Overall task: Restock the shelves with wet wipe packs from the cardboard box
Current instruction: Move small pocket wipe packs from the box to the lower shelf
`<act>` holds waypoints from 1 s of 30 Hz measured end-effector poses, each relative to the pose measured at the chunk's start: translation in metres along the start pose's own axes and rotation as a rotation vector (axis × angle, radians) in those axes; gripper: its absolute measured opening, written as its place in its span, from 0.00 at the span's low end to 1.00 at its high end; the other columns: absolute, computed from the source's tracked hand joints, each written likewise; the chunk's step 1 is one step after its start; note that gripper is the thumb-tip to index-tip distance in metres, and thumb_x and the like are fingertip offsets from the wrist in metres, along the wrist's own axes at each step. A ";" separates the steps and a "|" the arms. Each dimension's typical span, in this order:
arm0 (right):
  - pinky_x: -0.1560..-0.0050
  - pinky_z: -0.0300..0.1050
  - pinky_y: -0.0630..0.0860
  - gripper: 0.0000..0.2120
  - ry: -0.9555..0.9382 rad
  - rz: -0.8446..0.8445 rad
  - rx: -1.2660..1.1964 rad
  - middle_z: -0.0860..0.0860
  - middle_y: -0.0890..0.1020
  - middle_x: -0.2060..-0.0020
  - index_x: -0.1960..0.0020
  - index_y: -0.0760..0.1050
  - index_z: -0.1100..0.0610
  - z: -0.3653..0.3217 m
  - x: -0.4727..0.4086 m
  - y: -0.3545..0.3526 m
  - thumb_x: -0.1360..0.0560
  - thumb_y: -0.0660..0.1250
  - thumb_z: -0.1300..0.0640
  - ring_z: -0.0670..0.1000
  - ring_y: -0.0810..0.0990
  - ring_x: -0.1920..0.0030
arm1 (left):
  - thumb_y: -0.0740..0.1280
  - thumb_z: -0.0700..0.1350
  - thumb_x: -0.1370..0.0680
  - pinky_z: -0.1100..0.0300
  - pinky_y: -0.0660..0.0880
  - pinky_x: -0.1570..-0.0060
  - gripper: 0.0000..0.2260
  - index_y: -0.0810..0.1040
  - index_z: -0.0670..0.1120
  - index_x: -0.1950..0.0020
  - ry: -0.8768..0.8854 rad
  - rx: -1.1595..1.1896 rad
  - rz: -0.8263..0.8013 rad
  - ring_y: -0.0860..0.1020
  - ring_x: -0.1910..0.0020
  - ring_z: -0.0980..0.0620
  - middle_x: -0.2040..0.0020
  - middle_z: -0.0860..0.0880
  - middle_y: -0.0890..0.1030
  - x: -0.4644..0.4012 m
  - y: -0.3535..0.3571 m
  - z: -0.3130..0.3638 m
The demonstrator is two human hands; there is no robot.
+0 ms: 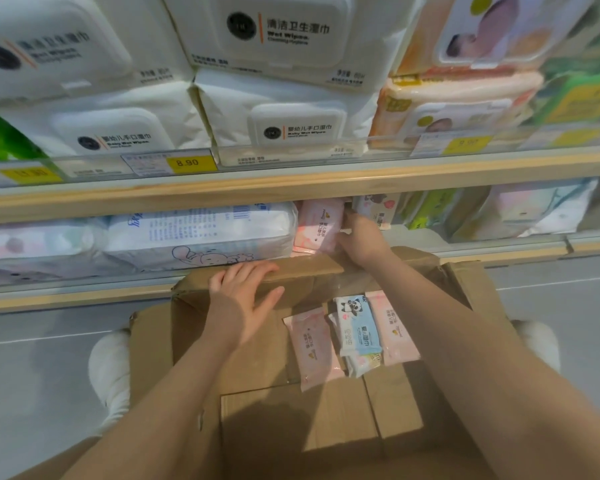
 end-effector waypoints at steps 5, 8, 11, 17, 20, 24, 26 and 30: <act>0.44 0.44 0.72 0.22 -0.097 0.025 -0.055 0.54 0.77 0.38 0.30 0.66 0.59 -0.005 0.040 -0.030 0.23 0.64 0.63 0.55 0.79 0.43 | 0.49 0.62 0.25 0.62 0.49 0.39 0.24 0.71 0.56 0.35 -0.014 0.040 -0.042 0.67 0.36 0.56 0.36 0.57 0.73 0.002 -0.005 0.003; 0.48 0.40 0.74 0.21 -0.157 0.079 -0.138 0.52 0.78 0.43 0.31 0.68 0.56 0.003 0.079 -0.044 0.23 0.65 0.62 0.49 0.78 0.49 | 0.52 0.58 0.25 0.59 0.55 0.37 0.22 0.74 0.51 0.37 0.014 0.101 0.000 0.69 0.37 0.54 0.39 0.54 0.75 0.012 -0.011 0.018; 0.48 0.38 0.74 0.18 -0.155 0.141 -0.156 0.49 0.78 0.49 0.34 0.72 0.56 0.027 0.121 -0.051 0.24 0.67 0.61 0.46 0.77 0.51 | 0.58 0.52 0.24 0.58 0.65 0.42 0.16 0.77 0.48 0.43 0.066 0.206 0.088 0.73 0.43 0.53 0.44 0.53 0.77 0.035 -0.009 0.043; 0.50 0.45 0.79 0.17 0.102 0.134 -0.138 0.53 0.79 0.44 0.36 0.73 0.59 0.110 0.158 -0.021 0.24 0.67 0.60 0.49 0.79 0.51 | 0.63 0.49 0.23 0.60 0.68 0.48 0.12 0.75 0.50 0.41 -0.115 0.267 -0.172 0.71 0.42 0.53 0.42 0.55 0.74 0.072 0.057 0.067; 0.55 0.35 0.73 0.17 0.229 0.095 -0.120 0.56 0.76 0.43 0.36 0.72 0.59 0.137 0.157 -0.002 0.22 0.64 0.52 0.54 0.78 0.47 | 0.65 0.48 0.23 0.60 0.71 0.52 0.13 0.73 0.51 0.39 -0.194 0.228 -0.280 0.73 0.43 0.53 0.40 0.54 0.73 0.080 0.087 0.067; 0.64 0.25 0.63 0.21 0.296 0.063 -0.076 0.56 0.75 0.42 0.31 0.66 0.54 0.160 0.145 0.021 0.22 0.61 0.49 0.54 0.75 0.42 | 0.65 0.46 0.23 0.57 0.70 0.51 0.14 0.73 0.48 0.38 -0.289 0.193 -0.327 0.73 0.43 0.48 0.38 0.50 0.72 0.077 0.111 0.061; 0.57 0.31 0.66 0.21 0.337 0.042 -0.089 0.57 0.73 0.39 0.30 0.65 0.55 0.164 0.140 0.029 0.22 0.63 0.56 0.56 0.74 0.39 | 0.65 0.46 0.23 0.57 0.69 0.50 0.15 0.73 0.46 0.37 -0.341 0.181 -0.326 0.73 0.41 0.47 0.37 0.49 0.72 0.074 0.121 0.057; 0.52 0.41 0.66 0.25 0.400 0.077 -0.013 0.58 0.68 0.37 0.28 0.60 0.55 0.166 0.129 0.038 0.23 0.63 0.60 0.58 0.74 0.40 | 0.68 0.46 0.26 0.54 0.72 0.49 0.17 0.73 0.45 0.38 -0.415 0.165 -0.305 0.74 0.43 0.45 0.39 0.46 0.72 0.074 0.137 0.045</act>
Point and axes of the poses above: each hand's wrist, its own x-axis away from the middle knuckle, its own y-axis out of the palm, z = x × y, the point moved 4 cm from there along -x, towards the middle knuckle
